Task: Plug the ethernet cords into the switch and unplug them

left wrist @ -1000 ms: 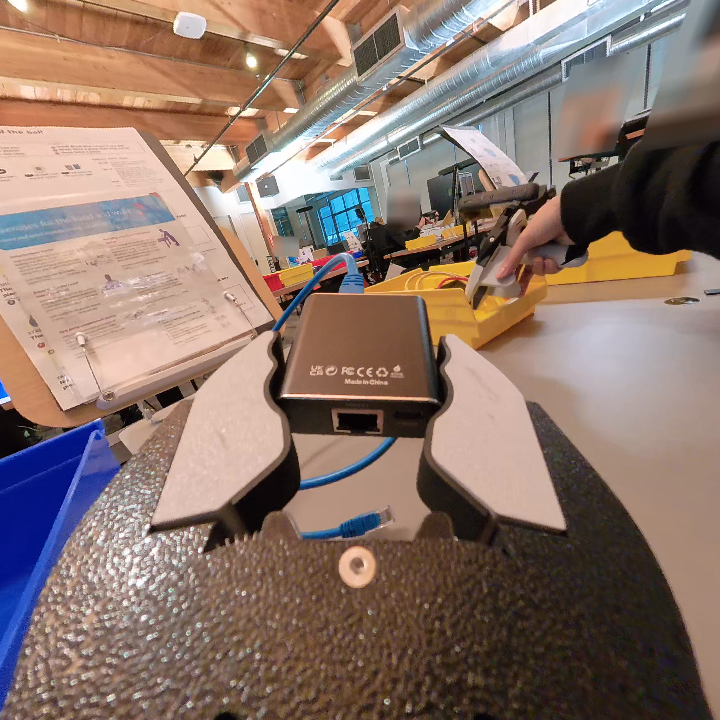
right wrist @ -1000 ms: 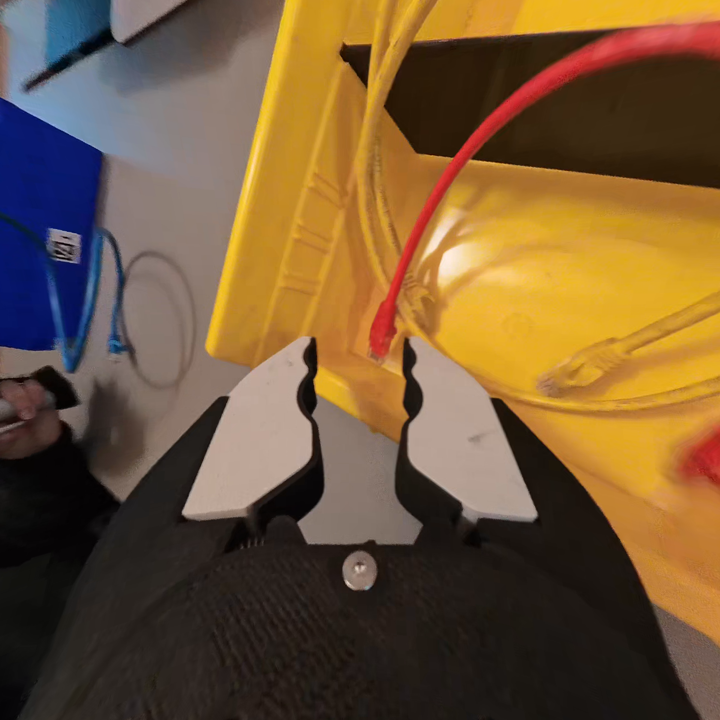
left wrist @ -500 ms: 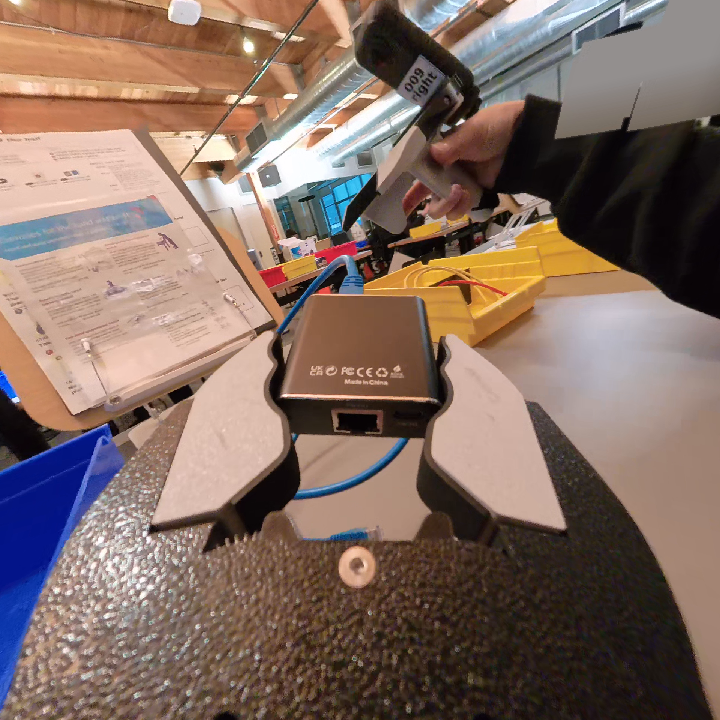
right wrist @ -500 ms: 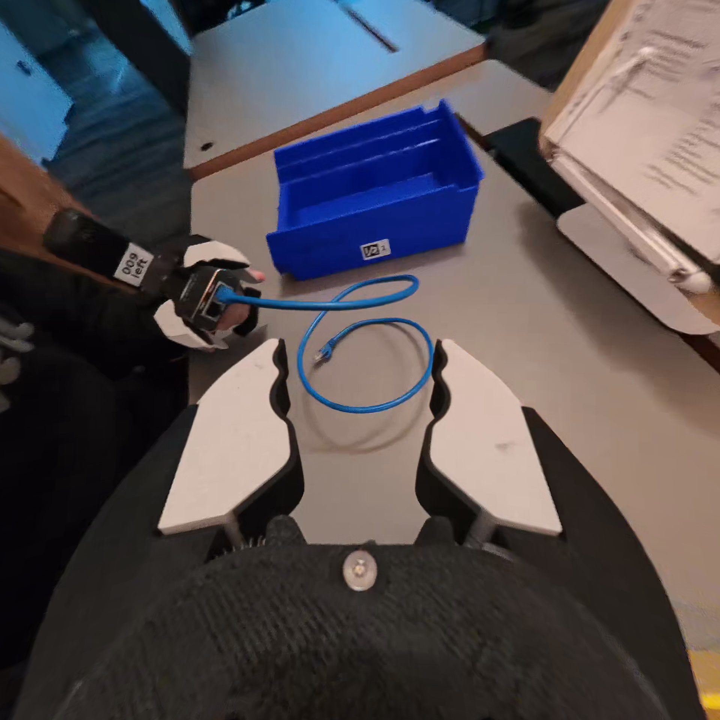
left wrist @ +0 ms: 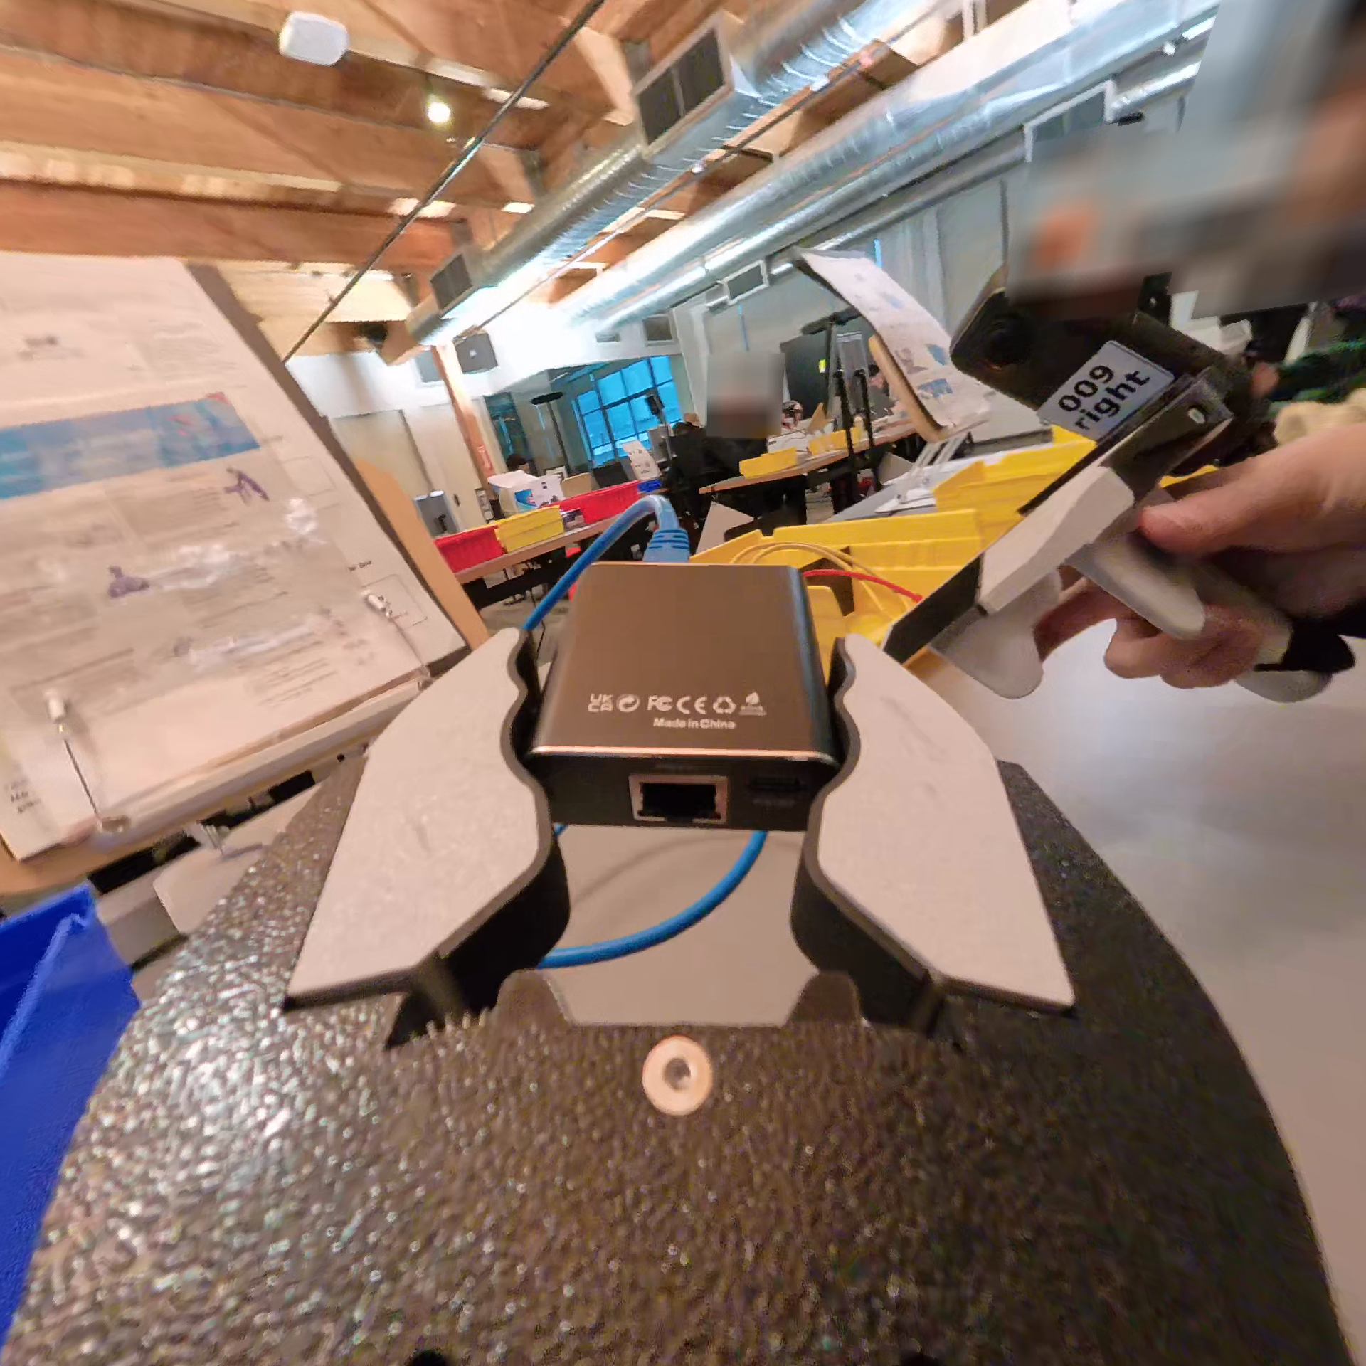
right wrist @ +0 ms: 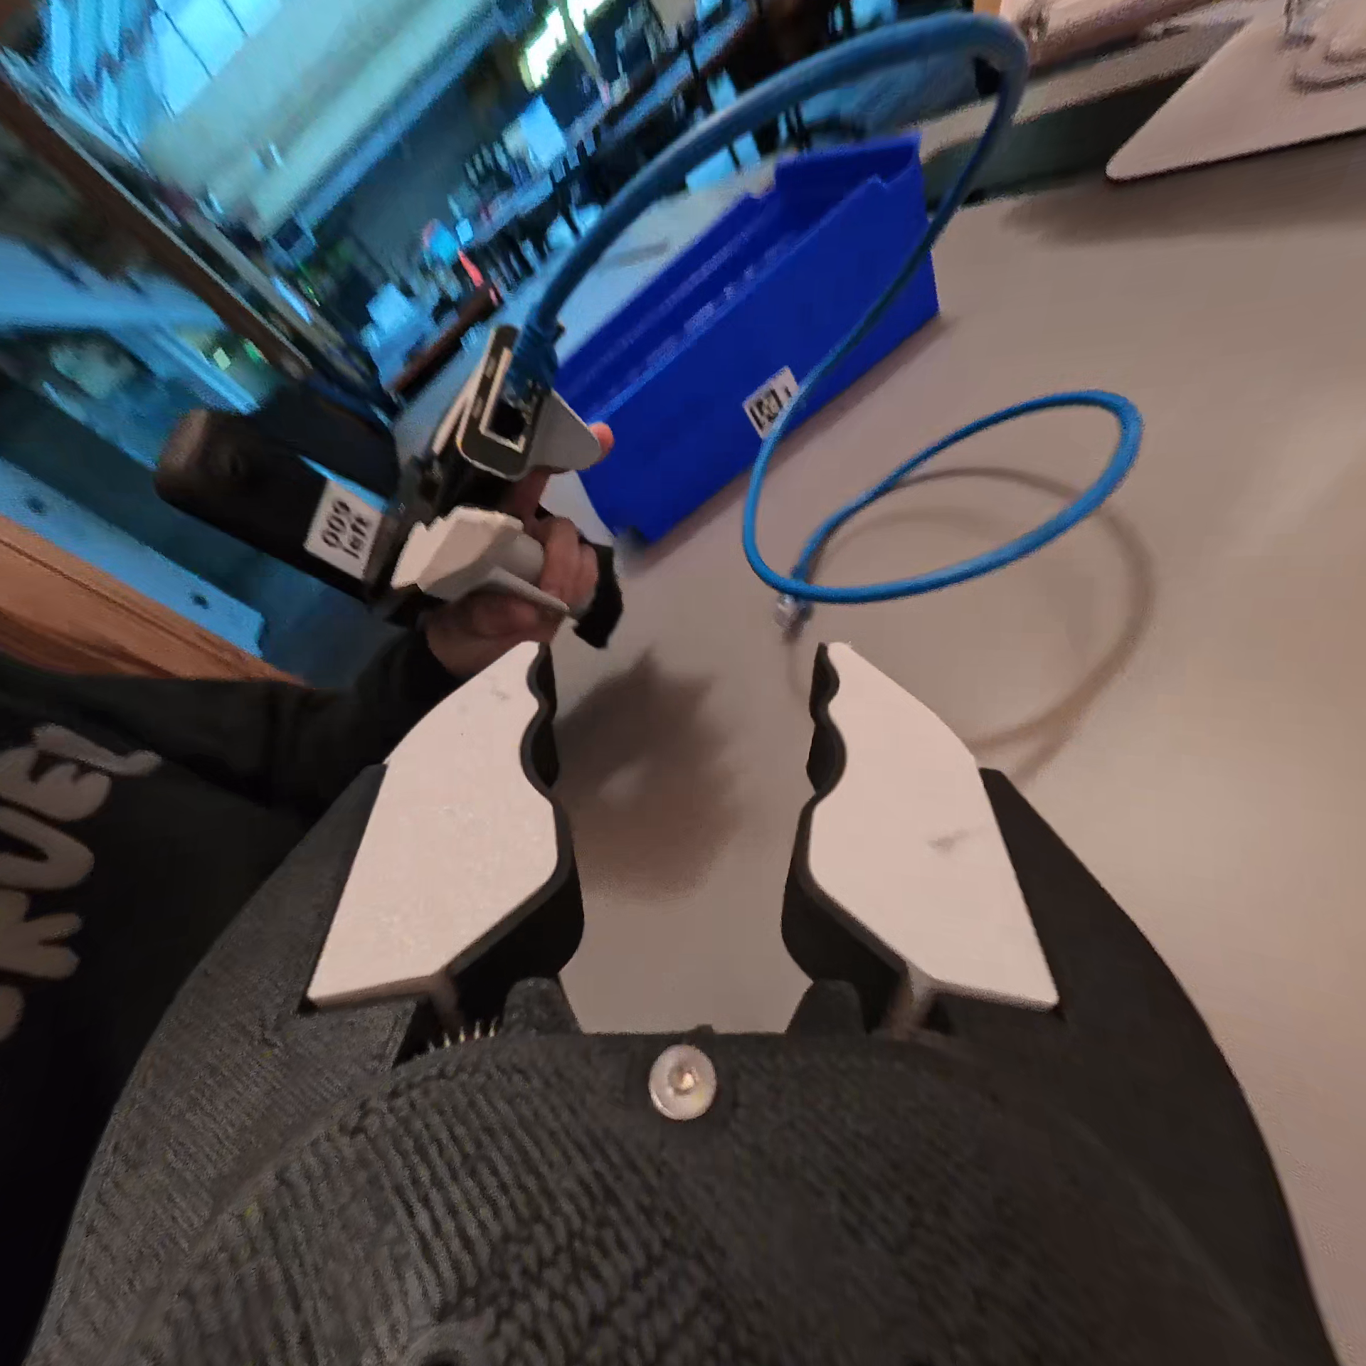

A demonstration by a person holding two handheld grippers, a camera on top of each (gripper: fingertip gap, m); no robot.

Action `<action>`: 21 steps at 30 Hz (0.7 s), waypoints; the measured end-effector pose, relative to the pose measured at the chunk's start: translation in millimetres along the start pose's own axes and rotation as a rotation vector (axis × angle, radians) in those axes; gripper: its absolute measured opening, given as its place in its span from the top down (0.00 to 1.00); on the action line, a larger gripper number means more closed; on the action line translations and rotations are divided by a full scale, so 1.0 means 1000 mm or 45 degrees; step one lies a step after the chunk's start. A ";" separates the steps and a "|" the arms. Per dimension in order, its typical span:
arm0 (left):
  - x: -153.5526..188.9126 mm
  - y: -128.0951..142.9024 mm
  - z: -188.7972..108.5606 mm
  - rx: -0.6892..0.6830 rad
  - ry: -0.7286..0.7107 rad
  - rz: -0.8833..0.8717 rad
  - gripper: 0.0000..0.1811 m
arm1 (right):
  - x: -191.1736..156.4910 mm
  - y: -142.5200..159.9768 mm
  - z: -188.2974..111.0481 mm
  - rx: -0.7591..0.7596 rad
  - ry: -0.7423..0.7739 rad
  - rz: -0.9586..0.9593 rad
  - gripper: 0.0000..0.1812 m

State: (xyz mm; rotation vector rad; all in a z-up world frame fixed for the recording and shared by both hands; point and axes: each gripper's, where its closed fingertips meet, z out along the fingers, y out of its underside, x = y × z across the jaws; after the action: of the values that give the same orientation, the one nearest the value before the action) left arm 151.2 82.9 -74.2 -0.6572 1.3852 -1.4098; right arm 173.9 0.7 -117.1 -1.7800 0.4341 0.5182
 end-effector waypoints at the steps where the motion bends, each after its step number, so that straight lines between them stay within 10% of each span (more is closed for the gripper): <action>1: 0.001 -0.004 -0.003 0.007 0.021 0.045 0.59 | -0.008 -0.001 0.002 0.070 -0.023 0.027 0.63; 21: 0.023 0.000 -0.017 0.104 0.354 0.094 0.59 | -0.060 -0.023 0.067 0.648 -0.290 0.396 0.74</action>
State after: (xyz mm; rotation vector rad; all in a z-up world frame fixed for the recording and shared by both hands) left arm 127.8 68.5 -83.2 -0.3625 1.5403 -1.5321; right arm 128.0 72.6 -80.5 -1.1561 0.6242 0.7445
